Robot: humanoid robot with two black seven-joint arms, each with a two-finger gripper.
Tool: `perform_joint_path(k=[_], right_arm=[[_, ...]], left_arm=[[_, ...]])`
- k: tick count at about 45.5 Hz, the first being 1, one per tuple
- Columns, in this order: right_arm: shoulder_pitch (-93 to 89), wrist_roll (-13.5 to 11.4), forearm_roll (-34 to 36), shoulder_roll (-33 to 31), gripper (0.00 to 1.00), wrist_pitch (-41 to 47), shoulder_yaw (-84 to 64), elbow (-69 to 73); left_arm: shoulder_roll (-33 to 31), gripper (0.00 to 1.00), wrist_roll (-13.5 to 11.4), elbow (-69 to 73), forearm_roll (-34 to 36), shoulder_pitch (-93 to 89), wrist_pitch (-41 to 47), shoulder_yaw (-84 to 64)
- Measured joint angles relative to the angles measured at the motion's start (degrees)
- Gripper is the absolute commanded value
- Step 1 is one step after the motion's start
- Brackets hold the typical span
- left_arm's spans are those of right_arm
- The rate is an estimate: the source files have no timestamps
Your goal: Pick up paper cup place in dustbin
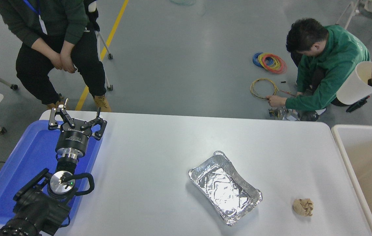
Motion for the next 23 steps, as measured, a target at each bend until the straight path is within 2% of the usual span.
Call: perform_joint_path(k=[5,11,23], right_arm=[[-7.9,-0.7,2.9,0.0,0.0,-2.7,0.8,-8.2],[-16.9,-2.8,5.6,-0.1,0.0,-6.4,3.7,-14.9],[-32.4,-10.4,8.0,0.1,0.0,-13.1,14.9,-25.0]], left_arm=[[0.0,1.0,0.0,0.0,0.0,0.0,0.0,0.0],[0.0,1.0,0.0,0.0,0.0,0.0,0.0,0.0],[0.0,1.0,0.0,0.0,0.0,0.0,0.0,0.0]])
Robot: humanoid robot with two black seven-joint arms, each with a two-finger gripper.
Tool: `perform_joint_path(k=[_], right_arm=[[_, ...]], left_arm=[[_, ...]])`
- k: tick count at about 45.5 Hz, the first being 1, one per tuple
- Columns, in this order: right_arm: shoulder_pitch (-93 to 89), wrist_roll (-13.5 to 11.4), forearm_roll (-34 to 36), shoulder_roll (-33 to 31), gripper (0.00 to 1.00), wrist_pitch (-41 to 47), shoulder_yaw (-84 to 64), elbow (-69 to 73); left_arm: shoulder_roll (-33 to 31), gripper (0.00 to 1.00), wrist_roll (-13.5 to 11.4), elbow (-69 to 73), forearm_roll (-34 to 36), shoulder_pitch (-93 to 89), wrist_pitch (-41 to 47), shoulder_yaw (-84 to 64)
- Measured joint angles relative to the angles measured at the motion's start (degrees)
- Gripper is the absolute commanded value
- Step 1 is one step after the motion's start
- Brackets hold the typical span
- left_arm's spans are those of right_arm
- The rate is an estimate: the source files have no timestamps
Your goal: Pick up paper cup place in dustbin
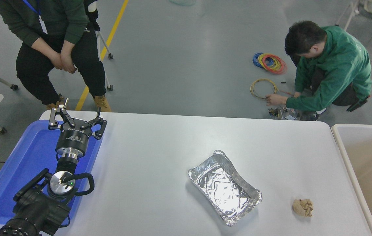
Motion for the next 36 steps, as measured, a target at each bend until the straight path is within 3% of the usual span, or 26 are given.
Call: perform_joint_path(k=[14,36], right_arm=[[-12.5,-4.9,1.9,2.1,0.0,-10.8,11.8,-3.6],[-26.3,-6.7,3.4,8.6,0.0,-19.9,23.4,-4.6]], left_arm=[[0.0,1.0,0.0,0.0,0.0,0.0,0.0,0.0],[0.0,1.0,0.0,0.0,0.0,0.0,0.0,0.0]])
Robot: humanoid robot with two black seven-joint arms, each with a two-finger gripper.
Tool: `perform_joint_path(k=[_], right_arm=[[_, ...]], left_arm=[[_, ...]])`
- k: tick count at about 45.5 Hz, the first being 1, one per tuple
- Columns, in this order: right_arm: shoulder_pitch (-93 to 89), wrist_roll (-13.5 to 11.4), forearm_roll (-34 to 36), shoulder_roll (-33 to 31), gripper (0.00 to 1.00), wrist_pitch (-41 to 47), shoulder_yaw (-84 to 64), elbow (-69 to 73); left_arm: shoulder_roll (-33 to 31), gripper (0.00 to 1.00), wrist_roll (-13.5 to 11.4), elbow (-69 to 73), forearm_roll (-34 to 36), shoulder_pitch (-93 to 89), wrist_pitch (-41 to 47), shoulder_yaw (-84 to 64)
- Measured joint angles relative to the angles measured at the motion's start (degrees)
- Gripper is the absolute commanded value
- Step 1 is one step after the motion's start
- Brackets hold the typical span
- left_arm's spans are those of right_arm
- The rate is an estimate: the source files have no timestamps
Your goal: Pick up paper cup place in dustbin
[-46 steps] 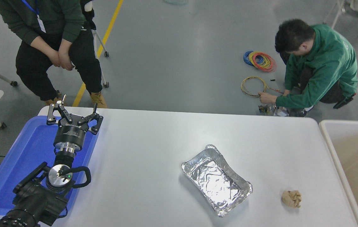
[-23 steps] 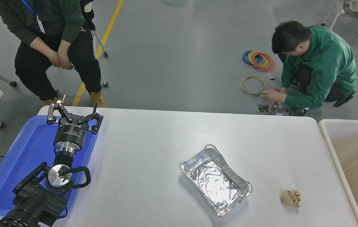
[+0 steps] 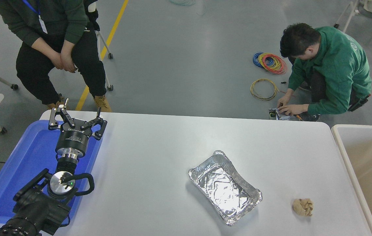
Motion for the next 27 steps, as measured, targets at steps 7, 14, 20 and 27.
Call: perform_joint_path(k=[7,14,20,27], right_arm=[[-1.9,-0.1,0.1,1.4,0.0,-0.7,1.2,0.0],[-3.0,-0.1,0.2,2.2,0.0,-1.0,1.7,0.0],[-3.4,-0.2,0.3,2.5,0.58,-1.2,2.0,0.0],[-4.1,-0.1,0.4,2.7,0.99,-1.8,2.1,0.0]], left_arm=[[0.0,1.0,0.0,0.0,0.0,0.0,0.0,0.0],[0.0,1.0,0.0,0.0,0.0,0.0,0.0,0.0],[0.0,1.0,0.0,0.0,0.0,0.0,0.0,0.0],[0.0,1.0,0.0,0.0,0.0,0.0,0.0,0.0]])
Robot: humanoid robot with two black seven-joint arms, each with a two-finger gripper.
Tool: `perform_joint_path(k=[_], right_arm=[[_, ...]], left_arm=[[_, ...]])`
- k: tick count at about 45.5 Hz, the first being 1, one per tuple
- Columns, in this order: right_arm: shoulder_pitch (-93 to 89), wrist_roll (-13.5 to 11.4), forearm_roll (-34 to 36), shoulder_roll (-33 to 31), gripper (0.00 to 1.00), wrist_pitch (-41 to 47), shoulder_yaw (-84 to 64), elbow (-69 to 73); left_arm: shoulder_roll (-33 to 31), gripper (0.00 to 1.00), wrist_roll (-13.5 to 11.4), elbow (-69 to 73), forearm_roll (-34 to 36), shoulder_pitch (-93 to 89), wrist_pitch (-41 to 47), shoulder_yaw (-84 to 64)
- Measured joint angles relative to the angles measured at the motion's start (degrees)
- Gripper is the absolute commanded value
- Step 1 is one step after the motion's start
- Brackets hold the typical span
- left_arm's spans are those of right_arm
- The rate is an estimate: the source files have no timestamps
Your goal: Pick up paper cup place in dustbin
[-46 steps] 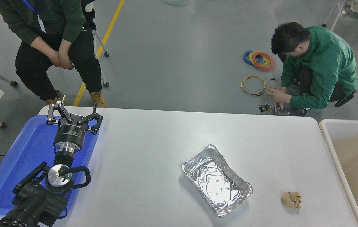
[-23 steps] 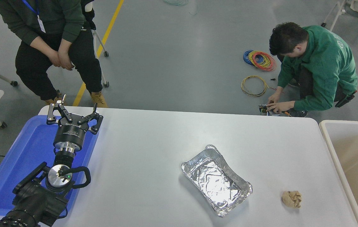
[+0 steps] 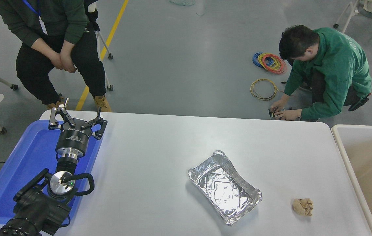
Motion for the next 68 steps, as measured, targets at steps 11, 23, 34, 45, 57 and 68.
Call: perform_joint_path(k=[11,23,34,45,57,68], right_arm=[[-0.5,0.0,0.1,0.0,0.99,-0.7,0.1,0.2],[2.3,0.0,-0.1,-1.6,0.99,-0.4,-0.7,1.1],[10.8,0.0,-0.1,-5.1,1.0,-0.1,-4.7,5.5],[22.4,0.0,-0.2,-7.0,1.0,0.0,-11.7,14.5],[40.4,0.0,-0.2,-9.9,1.0,3.0,-20.1,31.3],[57.4,0.0,-0.3,-10.6,1.0,12.3,-27.5,43.6]], left_arm=[[0.0,1.0,0.0,0.0,0.0,0.0,0.0,0.0],[0.0,1.0,0.0,0.0,0.0,0.0,0.0,0.0],[0.0,1.0,0.0,0.0,0.0,0.0,0.0,0.0],[0.0,1.0,0.0,0.0,0.0,0.0,0.0,0.0],[0.0,1.0,0.0,0.0,0.0,0.0,0.0,0.0],[0.0,1.0,0.0,0.0,0.0,0.0,0.0,0.0]])
